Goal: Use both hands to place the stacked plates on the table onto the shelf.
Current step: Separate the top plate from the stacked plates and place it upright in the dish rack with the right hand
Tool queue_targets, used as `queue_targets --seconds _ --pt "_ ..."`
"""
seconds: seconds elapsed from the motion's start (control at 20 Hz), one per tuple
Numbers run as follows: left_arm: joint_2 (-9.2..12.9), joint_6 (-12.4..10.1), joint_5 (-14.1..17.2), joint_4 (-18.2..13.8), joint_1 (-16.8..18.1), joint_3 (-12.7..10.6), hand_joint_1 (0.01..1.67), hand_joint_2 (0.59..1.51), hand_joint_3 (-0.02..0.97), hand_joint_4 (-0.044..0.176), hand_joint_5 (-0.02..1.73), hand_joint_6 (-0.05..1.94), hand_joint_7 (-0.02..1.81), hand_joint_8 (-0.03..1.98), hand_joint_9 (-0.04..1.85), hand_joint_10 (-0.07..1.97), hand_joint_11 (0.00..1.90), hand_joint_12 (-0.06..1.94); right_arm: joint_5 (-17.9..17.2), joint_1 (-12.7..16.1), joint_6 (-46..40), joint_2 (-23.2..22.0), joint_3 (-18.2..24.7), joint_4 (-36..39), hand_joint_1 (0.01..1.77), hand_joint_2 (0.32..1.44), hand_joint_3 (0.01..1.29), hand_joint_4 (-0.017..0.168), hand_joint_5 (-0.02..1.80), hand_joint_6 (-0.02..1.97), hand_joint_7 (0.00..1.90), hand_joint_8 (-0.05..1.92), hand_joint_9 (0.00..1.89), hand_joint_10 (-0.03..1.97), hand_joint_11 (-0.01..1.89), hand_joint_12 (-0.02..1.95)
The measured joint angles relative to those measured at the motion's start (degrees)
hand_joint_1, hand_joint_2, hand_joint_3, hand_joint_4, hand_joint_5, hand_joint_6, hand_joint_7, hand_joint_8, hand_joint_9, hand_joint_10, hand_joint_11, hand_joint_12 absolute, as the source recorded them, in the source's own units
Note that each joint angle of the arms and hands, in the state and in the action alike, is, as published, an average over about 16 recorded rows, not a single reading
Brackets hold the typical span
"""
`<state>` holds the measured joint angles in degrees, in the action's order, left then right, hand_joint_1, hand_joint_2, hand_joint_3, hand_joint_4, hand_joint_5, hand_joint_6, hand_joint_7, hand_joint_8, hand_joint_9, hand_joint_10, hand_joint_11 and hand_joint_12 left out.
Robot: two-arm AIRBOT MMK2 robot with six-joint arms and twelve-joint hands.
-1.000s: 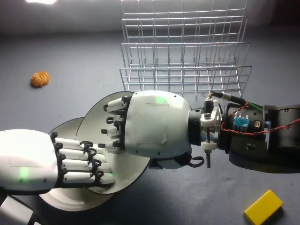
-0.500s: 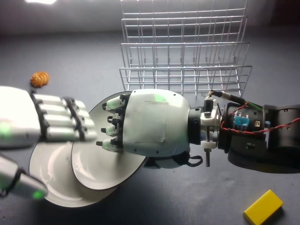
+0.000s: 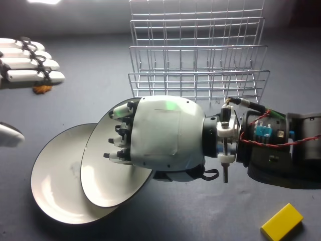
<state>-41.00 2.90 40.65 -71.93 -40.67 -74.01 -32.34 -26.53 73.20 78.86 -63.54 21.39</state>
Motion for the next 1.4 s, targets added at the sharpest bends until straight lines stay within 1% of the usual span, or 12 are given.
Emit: queue_targets --seconds 0.25,0.45,0.85,1.15,1.4 --pt "0.86 0.00 -0.98 0.02 1.21 -1.81 0.01 1.149 0.016 0.001 0.02 0.02 0.02 0.00 0.02 0.01 0.02 -0.01 0.34 1.37 0.68 -2.51 3.02 -1.18 1.12 0.99 0.01 0.009 0.86 1.00 0.97 0.90 1.01 0.61 0.64 1.37" --pt "1.22 0.00 -1.32 -0.06 1.45 -2.38 0.02 1.149 0.016 0.001 0.02 0.02 0.02 0.00 0.02 0.01 0.02 -0.01 0.63 2.71 0.99 -4.99 5.75 -2.39 1.15 0.99 0.01 0.017 0.90 1.00 0.99 0.93 0.98 0.67 0.62 1.41" --pt "1.55 0.00 -1.89 -0.14 2.22 -3.34 0.02 1.148 0.016 0.001 0.02 0.02 0.02 0.00 0.02 0.01 0.02 -0.01 1.29 5.81 1.19 -10.67 11.15 -5.26 1.17 1.00 0.01 0.028 0.94 0.99 1.02 0.97 0.94 0.75 0.61 1.43" --pt "1.57 0.00 -0.73 -0.42 2.64 -4.17 0.02 1.149 0.016 0.001 0.02 0.02 0.02 0.00 0.02 0.01 0.02 -0.01 2.25 9.14 -0.31 -15.58 14.27 -7.23 1.17 1.00 0.01 0.027 0.94 0.99 1.02 0.98 0.94 0.75 0.62 1.41" --pt "1.56 0.00 1.60 -1.43 2.71 -4.64 0.02 1.149 0.016 0.001 0.02 0.02 0.02 0.00 0.02 0.01 0.02 -0.01 4.37 12.94 -4.55 -19.51 15.74 -9.45 1.17 1.00 0.01 0.020 0.92 1.02 1.02 0.98 0.95 0.72 0.63 1.39"
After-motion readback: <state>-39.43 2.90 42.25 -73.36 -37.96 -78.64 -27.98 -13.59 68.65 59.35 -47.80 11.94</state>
